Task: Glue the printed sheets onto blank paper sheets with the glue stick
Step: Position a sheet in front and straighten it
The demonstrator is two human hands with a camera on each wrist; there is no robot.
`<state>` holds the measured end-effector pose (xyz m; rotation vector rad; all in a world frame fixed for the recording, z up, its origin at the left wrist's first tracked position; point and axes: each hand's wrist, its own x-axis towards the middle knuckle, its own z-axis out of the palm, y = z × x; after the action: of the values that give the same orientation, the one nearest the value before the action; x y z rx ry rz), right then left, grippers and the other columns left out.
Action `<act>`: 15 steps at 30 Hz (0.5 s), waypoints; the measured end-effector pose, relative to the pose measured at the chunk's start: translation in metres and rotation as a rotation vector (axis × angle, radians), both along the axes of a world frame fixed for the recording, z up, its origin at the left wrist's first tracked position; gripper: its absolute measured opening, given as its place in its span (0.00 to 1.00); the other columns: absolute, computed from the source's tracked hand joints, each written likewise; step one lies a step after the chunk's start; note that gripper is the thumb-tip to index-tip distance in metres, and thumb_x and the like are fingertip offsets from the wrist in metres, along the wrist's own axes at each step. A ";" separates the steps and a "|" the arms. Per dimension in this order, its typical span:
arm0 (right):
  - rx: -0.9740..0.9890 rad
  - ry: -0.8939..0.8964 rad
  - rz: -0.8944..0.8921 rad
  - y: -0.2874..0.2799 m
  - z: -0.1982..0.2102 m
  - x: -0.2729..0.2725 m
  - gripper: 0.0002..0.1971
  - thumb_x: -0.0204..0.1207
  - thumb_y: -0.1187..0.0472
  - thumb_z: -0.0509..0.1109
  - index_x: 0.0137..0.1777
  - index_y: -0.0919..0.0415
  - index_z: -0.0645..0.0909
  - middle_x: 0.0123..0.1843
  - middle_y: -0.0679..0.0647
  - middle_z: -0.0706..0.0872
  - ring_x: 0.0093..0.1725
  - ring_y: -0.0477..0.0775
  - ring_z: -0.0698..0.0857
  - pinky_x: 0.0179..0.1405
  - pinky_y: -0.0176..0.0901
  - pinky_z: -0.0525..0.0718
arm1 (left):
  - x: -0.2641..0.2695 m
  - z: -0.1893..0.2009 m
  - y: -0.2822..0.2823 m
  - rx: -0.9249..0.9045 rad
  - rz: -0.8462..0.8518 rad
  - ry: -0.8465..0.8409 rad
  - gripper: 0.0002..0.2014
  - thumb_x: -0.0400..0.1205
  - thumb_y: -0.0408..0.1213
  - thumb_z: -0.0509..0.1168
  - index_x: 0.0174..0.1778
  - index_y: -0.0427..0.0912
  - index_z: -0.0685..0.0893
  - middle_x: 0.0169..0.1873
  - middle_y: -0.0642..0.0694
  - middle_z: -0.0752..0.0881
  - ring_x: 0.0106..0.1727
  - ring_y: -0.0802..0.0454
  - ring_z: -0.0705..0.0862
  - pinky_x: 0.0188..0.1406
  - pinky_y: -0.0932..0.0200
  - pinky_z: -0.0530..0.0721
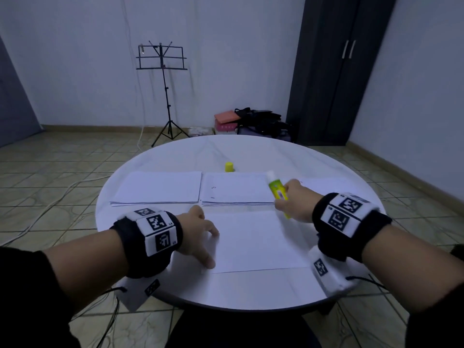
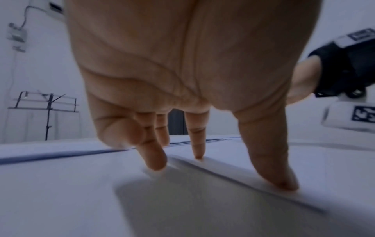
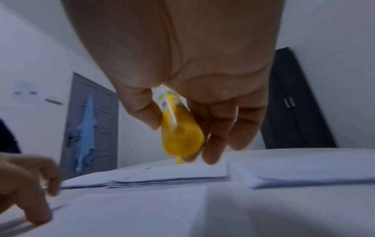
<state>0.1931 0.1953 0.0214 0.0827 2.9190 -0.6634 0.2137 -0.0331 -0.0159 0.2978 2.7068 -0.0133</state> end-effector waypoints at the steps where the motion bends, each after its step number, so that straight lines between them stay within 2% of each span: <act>1: -0.041 0.047 0.010 -0.011 0.002 -0.002 0.19 0.80 0.51 0.64 0.62 0.60 0.65 0.48 0.56 0.78 0.43 0.56 0.78 0.39 0.42 0.71 | 0.001 0.001 0.000 -0.028 -0.032 0.003 0.38 0.68 0.64 0.72 0.74 0.62 0.69 0.72 0.51 0.62 0.70 0.47 0.73 0.70 0.49 0.74; 3: -0.134 0.117 0.050 -0.031 0.006 -0.006 0.17 0.76 0.50 0.70 0.57 0.57 0.71 0.47 0.54 0.78 0.43 0.55 0.77 0.38 0.41 0.71 | 0.001 0.000 0.000 -0.083 -0.088 -0.018 0.38 0.71 0.65 0.69 0.76 0.60 0.67 0.73 0.49 0.64 0.72 0.44 0.71 0.72 0.46 0.72; 5: -0.207 0.136 0.109 -0.050 0.008 -0.011 0.11 0.72 0.54 0.74 0.46 0.60 0.77 0.41 0.56 0.79 0.40 0.55 0.77 0.37 0.42 0.73 | 0.001 0.000 0.001 -0.134 -0.125 -0.036 0.37 0.71 0.66 0.67 0.75 0.58 0.67 0.71 0.45 0.68 0.71 0.41 0.72 0.70 0.44 0.73; 7: -0.209 0.146 0.154 -0.069 0.007 -0.013 0.11 0.72 0.56 0.73 0.40 0.62 0.77 0.39 0.58 0.79 0.40 0.56 0.78 0.38 0.43 0.74 | 0.002 0.000 0.002 -0.177 -0.153 -0.036 0.35 0.71 0.67 0.65 0.72 0.58 0.68 0.69 0.43 0.69 0.70 0.39 0.72 0.67 0.42 0.75; 12: -0.155 0.143 0.212 -0.108 -0.007 -0.025 0.12 0.76 0.52 0.68 0.45 0.61 0.74 0.43 0.56 0.79 0.44 0.57 0.78 0.40 0.43 0.72 | 0.004 0.002 0.001 -0.216 -0.174 -0.034 0.41 0.71 0.68 0.65 0.78 0.58 0.62 0.73 0.44 0.66 0.74 0.39 0.68 0.71 0.43 0.71; 15: -0.103 0.110 0.207 -0.118 -0.013 -0.030 0.14 0.77 0.50 0.67 0.50 0.60 0.74 0.47 0.54 0.78 0.48 0.55 0.78 0.44 0.43 0.73 | 0.003 0.005 0.000 -0.218 -0.182 -0.031 0.39 0.73 0.65 0.65 0.79 0.58 0.61 0.73 0.44 0.65 0.74 0.39 0.68 0.70 0.45 0.71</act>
<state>0.1632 0.0776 0.0087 -0.2716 2.9338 -0.8042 0.2171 -0.0328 -0.0109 0.4717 2.6085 -0.3504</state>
